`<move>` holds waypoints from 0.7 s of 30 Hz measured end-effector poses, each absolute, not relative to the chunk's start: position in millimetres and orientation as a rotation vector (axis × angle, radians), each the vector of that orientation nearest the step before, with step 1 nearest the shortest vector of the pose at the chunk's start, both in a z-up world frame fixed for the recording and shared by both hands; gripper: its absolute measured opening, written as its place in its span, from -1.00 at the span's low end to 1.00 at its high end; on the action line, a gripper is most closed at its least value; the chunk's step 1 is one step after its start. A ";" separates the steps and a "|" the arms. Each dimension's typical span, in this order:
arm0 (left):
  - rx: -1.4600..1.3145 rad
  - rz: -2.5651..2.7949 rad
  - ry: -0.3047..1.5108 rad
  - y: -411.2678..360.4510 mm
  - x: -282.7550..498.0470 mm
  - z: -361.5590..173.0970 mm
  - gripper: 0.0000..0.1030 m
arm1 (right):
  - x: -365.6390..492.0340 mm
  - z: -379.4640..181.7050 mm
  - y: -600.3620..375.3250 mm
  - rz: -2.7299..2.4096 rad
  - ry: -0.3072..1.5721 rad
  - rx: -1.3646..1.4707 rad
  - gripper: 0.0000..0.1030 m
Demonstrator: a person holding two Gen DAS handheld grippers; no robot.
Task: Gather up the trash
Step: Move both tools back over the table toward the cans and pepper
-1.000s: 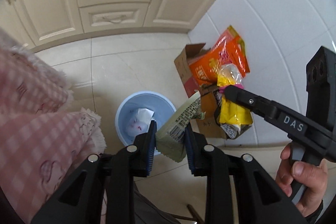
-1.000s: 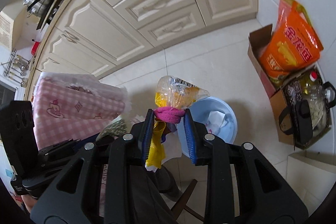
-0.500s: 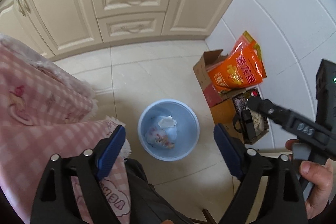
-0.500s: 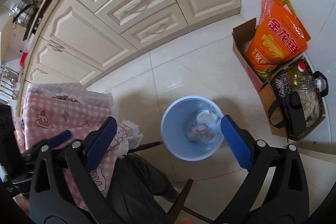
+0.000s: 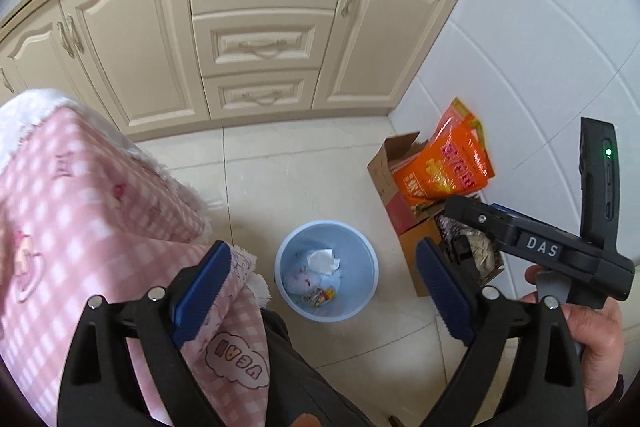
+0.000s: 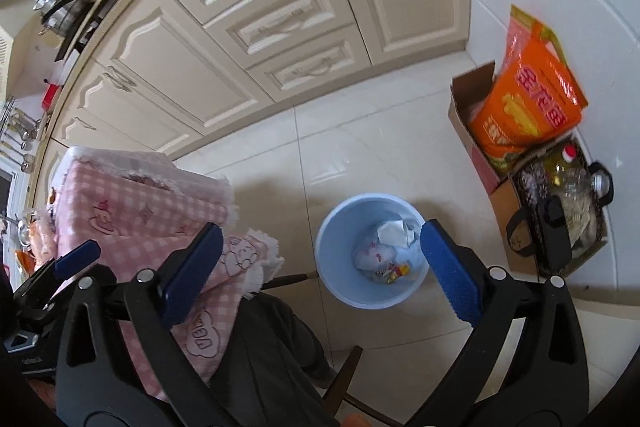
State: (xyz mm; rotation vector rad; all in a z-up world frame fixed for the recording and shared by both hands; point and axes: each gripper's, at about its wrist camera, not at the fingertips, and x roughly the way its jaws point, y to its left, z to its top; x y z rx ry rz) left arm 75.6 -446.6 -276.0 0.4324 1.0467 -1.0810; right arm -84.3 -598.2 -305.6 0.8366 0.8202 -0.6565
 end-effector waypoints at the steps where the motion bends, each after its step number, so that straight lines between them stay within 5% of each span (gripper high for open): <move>1: 0.418 -1.081 1.031 -440.9 76.6 -267.4 0.78 | -81.6 -298.6 -595.7 -0.652 0.813 0.822 0.88; 21: 0.188 -0.889 0.752 -292.8 126.5 -138.8 0.78 | 20.4 -161.6 -489.5 -0.361 0.668 0.540 0.88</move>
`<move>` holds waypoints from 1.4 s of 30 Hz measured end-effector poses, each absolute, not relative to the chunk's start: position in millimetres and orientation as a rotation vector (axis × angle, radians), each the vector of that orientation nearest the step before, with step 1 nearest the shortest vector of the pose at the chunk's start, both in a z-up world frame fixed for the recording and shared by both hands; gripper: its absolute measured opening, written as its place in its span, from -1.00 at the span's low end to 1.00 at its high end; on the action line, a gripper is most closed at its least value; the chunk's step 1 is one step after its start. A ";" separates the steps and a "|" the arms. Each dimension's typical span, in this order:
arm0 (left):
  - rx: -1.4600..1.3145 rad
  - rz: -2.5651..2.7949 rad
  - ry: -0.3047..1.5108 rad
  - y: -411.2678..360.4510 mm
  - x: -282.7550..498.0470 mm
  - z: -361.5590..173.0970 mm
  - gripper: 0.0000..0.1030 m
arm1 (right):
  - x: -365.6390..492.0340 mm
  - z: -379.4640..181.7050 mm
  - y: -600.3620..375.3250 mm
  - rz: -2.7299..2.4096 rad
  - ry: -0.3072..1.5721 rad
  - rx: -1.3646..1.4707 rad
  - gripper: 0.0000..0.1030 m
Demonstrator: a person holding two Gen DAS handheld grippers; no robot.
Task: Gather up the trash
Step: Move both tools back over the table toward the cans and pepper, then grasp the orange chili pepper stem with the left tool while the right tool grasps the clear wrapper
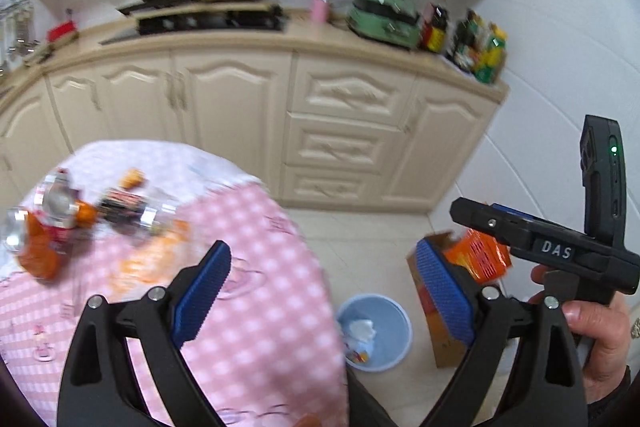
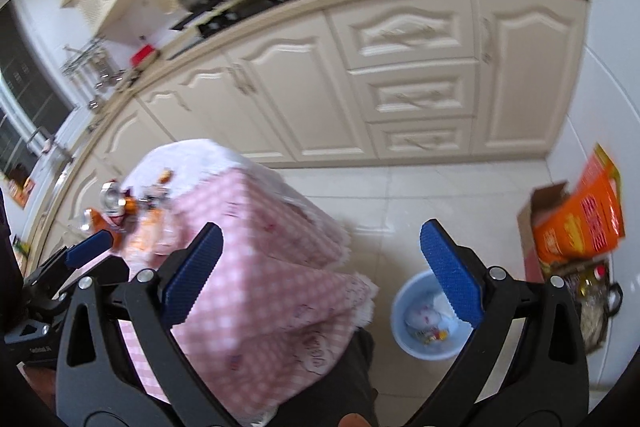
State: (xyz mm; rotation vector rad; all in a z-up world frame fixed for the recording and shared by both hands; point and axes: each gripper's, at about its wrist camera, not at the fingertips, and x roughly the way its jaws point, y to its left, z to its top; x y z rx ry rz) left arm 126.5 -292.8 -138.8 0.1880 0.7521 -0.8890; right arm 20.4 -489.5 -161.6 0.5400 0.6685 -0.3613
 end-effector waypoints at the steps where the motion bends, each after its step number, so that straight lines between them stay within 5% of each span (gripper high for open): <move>1: 0.180 -0.878 0.740 -285.9 129.0 -134.4 0.78 | 25.3 -156.0 -482.8 -0.344 0.661 0.531 0.88; 18: 0.043 -0.528 0.562 -115.0 169.7 -78.5 0.81 | 120.4 -99.6 -359.4 -0.071 0.607 0.334 0.88; 30: 0.031 -0.464 0.688 -71.5 200.1 -143.0 0.81 | 181.8 -123.8 -312.9 0.022 0.726 0.180 0.88; 42: 0.062 -0.499 0.841 -114.2 257.5 -212.5 0.78 | 258.1 -199.6 -327.9 0.039 0.948 0.099 0.88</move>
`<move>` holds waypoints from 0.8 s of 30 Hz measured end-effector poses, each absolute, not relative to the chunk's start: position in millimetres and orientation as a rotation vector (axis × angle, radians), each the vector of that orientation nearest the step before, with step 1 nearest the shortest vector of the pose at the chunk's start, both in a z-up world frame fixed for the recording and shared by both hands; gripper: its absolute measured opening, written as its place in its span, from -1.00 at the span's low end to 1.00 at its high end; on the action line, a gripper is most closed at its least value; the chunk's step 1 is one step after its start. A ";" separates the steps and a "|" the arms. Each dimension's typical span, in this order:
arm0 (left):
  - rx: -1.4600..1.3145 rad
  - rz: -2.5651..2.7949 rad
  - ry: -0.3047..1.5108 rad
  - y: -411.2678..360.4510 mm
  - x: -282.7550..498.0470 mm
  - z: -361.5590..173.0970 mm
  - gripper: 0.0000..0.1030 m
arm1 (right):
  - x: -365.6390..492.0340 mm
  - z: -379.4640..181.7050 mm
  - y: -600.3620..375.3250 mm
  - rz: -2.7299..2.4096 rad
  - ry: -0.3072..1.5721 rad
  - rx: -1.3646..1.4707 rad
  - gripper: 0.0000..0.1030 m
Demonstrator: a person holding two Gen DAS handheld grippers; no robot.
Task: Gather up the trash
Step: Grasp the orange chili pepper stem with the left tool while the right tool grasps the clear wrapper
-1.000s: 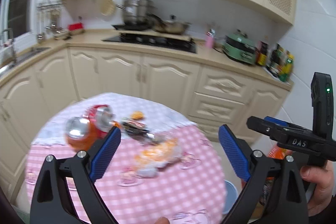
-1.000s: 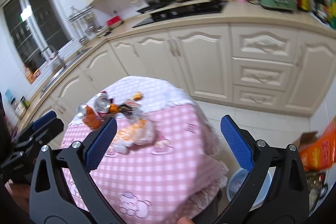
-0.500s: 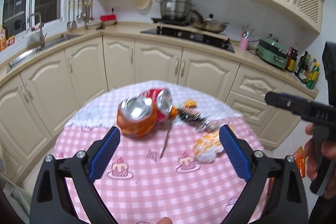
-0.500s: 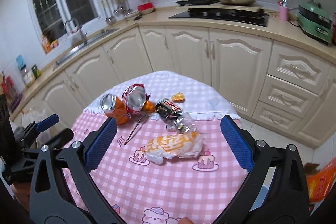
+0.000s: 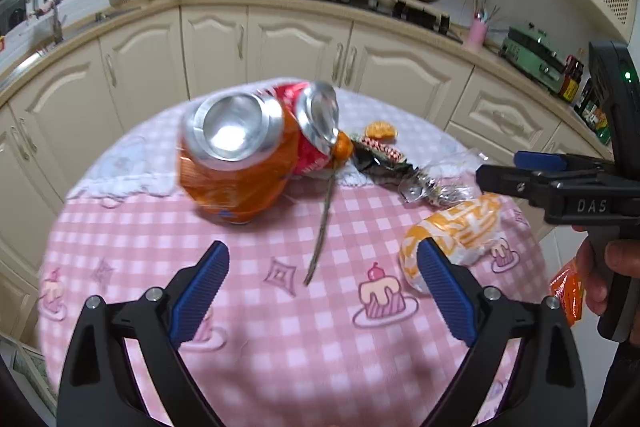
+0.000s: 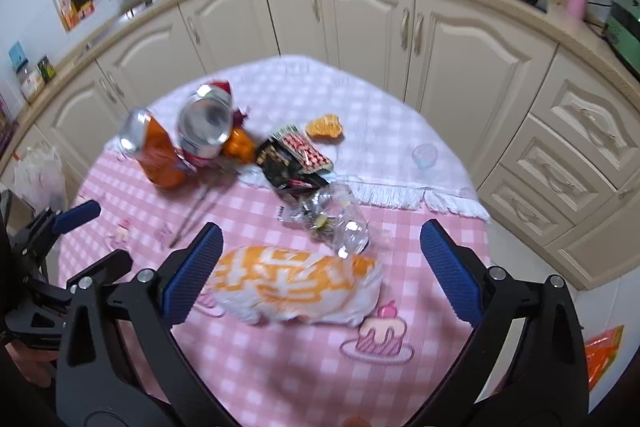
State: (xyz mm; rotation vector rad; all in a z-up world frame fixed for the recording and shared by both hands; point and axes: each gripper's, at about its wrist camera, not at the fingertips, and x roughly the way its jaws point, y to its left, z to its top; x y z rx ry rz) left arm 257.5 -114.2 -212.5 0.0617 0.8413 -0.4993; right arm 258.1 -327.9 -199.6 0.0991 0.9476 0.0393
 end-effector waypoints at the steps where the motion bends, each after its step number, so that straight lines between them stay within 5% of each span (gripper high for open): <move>1: 0.064 -0.503 0.859 -120.4 264.2 -219.1 0.66 | 262.8 -204.2 -328.8 0.041 0.959 0.093 0.88; 7: 0.072 -0.491 0.963 -151.3 298.8 -254.7 0.24 | 287.9 -229.0 -331.1 0.092 1.033 0.074 0.87; 9: 0.076 -0.489 0.971 -158.6 303.7 -260.0 0.20 | 296.3 -235.5 -330.2 0.111 1.054 0.068 0.70; 11: 0.102 -0.473 0.962 -167.3 307.7 -263.0 0.05 | 303.3 -242.7 -328.7 0.122 1.084 0.058 0.13; 13: 0.134 -0.464 0.949 -174.4 310.6 -264.0 -0.38 | 306.2 -246.7 -328.3 0.146 1.103 0.058 -0.33; 16: 0.113 -0.498 0.969 -174.0 314.4 -262.0 -0.92 | 298.4 -240.4 -327.3 0.163 1.084 0.058 -0.58; 24: 0.079 -0.533 0.947 -162.8 296.0 -254.8 -0.95 | 269.4 -206.9 -338.6 0.138 0.960 0.127 -0.62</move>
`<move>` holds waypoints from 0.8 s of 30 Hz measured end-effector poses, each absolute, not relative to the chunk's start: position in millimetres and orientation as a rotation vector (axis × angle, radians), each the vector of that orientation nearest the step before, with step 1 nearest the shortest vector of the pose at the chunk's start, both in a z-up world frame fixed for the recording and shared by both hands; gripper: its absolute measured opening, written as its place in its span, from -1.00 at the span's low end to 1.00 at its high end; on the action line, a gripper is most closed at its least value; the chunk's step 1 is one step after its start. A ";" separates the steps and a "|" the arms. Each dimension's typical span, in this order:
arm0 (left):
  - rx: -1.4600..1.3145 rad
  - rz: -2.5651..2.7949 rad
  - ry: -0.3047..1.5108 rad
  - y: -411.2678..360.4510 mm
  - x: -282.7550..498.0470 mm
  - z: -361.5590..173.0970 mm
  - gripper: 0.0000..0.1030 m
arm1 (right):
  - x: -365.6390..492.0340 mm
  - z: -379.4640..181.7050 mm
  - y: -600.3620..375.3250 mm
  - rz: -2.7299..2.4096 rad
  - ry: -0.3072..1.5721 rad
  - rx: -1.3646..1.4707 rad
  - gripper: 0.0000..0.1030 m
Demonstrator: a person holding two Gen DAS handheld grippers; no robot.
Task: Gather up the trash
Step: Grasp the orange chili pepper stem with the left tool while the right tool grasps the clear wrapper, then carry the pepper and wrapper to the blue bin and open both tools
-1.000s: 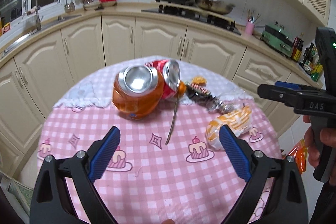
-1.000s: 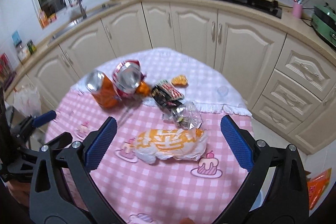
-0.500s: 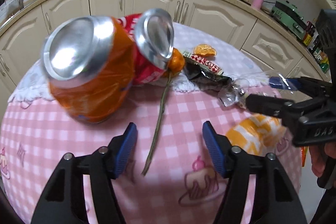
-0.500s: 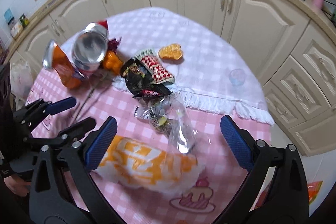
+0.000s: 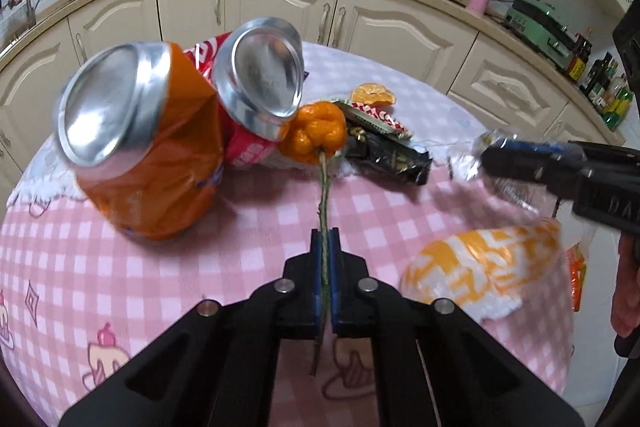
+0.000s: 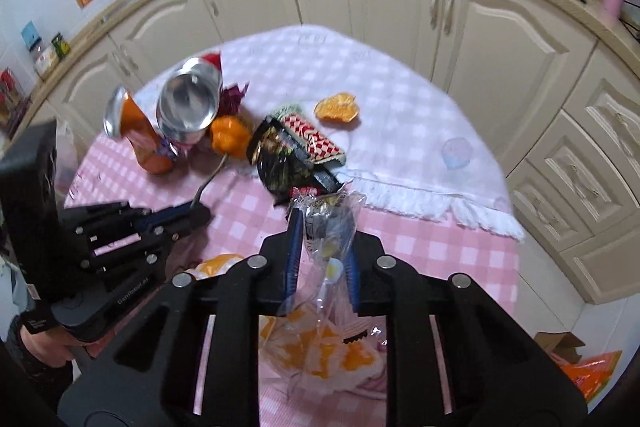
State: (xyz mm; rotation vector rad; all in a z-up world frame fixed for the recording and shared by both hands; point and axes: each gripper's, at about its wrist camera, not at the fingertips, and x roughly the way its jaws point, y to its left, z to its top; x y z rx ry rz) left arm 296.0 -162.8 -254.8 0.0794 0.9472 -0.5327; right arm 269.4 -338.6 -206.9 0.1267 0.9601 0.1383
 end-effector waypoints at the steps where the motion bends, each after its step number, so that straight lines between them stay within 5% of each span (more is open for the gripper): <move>1: 0.071 -0.539 0.940 -160.1 292.0 -251.7 -0.95 | 265.3 -201.9 -340.3 0.135 0.944 0.137 -0.62; 24: -0.022 -0.623 0.708 -103.4 180.3 -165.4 -0.95 | 145.0 -126.5 -338.5 0.122 0.696 0.232 -0.62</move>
